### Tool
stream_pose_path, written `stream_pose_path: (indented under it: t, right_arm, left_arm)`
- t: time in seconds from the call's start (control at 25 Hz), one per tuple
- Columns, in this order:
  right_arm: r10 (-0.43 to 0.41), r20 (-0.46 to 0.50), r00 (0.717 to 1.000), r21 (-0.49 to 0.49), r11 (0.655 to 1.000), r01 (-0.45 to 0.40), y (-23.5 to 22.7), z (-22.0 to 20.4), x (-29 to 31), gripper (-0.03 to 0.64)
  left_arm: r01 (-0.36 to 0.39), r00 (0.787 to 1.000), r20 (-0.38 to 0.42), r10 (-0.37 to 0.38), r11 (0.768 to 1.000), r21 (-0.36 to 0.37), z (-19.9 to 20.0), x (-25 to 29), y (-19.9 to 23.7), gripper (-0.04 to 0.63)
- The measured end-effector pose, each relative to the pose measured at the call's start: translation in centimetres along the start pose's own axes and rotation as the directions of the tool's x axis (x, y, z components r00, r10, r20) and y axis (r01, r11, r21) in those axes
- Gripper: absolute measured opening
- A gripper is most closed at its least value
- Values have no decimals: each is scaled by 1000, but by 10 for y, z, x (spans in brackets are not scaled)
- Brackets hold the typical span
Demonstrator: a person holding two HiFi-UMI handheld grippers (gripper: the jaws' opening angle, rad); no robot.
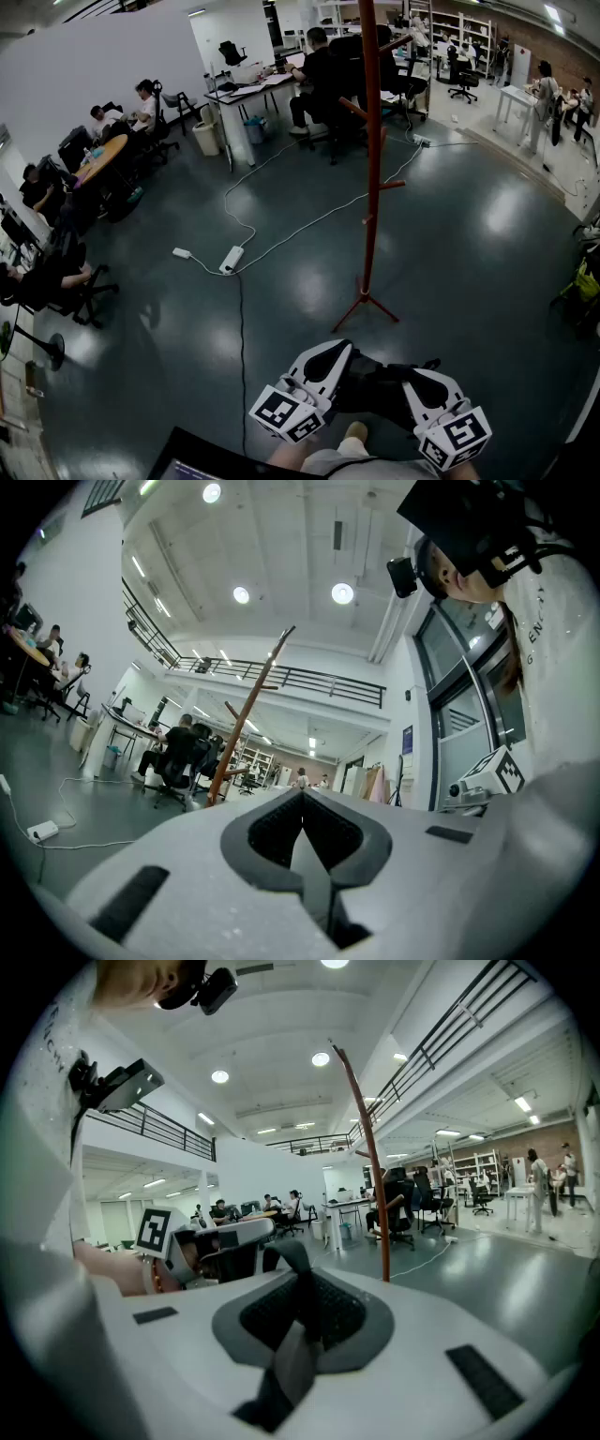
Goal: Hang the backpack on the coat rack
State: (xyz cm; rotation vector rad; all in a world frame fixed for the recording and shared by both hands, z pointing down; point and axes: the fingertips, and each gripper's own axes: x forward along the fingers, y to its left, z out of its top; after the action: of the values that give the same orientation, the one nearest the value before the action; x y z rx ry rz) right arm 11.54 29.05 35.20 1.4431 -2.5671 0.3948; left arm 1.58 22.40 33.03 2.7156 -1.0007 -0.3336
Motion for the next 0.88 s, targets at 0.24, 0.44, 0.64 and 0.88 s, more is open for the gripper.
stream_pose_path:
  t: [0.24, 0.44, 0.64, 0.88]
  right_arm:
    - [-23, 18, 1000, -14, 1000, 23, -22, 24, 52, 43]
    - [-38, 18, 999, 27, 999, 37, -44, 29, 85, 43]
    - [-64, 4, 998, 43, 997, 63, -65, 35, 125, 43]
    - [-80, -52, 995, 53, 995, 83, -89, 33, 176, 43]
  left_arm:
    - [-26, 999, 24, 26, 999, 25, 9, 25, 23, 9]
    - [-35, 999, -3, 35, 999, 29, 2, 42, 39, 11]
    - [-1, 1000, -10, 1, 1000, 11, -5, 74, 62, 11]
    - [56, 998, -37, -57, 998, -17, -15, 118, 106, 11]
